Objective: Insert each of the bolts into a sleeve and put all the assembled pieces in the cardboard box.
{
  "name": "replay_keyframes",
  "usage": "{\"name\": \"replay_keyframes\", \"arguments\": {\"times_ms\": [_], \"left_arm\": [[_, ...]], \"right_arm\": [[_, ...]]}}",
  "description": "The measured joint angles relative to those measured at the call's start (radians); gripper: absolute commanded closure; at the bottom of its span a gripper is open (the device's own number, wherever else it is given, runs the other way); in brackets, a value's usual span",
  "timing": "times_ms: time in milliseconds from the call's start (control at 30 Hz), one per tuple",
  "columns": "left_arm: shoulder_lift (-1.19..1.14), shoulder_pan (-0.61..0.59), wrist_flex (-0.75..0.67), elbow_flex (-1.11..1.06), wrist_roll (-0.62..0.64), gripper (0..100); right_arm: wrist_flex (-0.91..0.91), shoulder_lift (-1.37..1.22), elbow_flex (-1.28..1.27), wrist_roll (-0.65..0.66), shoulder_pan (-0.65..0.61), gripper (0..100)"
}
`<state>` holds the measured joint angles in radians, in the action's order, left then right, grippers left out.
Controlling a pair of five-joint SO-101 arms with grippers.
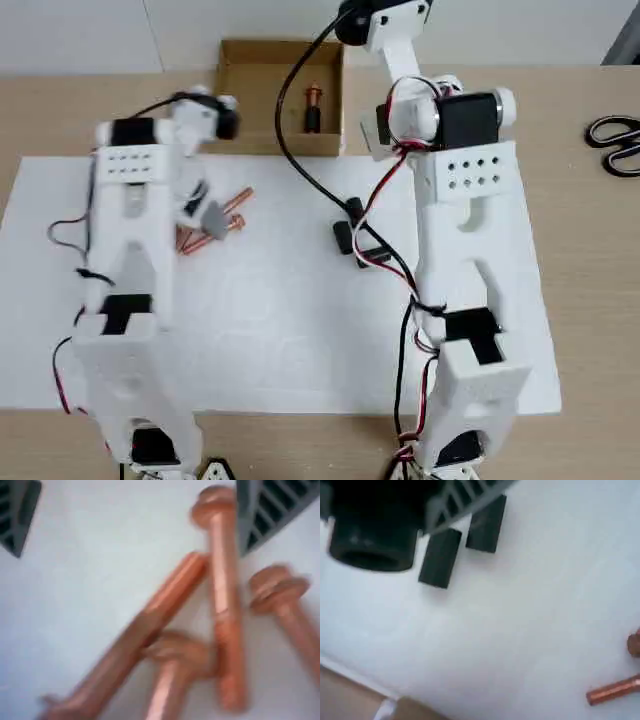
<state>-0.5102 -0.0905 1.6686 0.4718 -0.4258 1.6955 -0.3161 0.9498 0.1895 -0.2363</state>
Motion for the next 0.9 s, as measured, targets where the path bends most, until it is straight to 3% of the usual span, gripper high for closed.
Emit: {"name": "replay_keyframes", "arguments": {"times_ms": [167,333,900], "left_arm": [[0.000,0.069,-0.038,0.000,-0.063,74],[-0.060,0.084,-0.068,0.005,-0.071,83],[-0.163,0.083,-0.163,0.005,-0.081,83]], "right_arm": [[0.000,0.058,-0.066,0.000,0.002,99.4],[0.000,0.121,-0.110,0.000,0.002,99.4],[0.000,0.167,-0.132,0.000,0.002,99.4]]}}
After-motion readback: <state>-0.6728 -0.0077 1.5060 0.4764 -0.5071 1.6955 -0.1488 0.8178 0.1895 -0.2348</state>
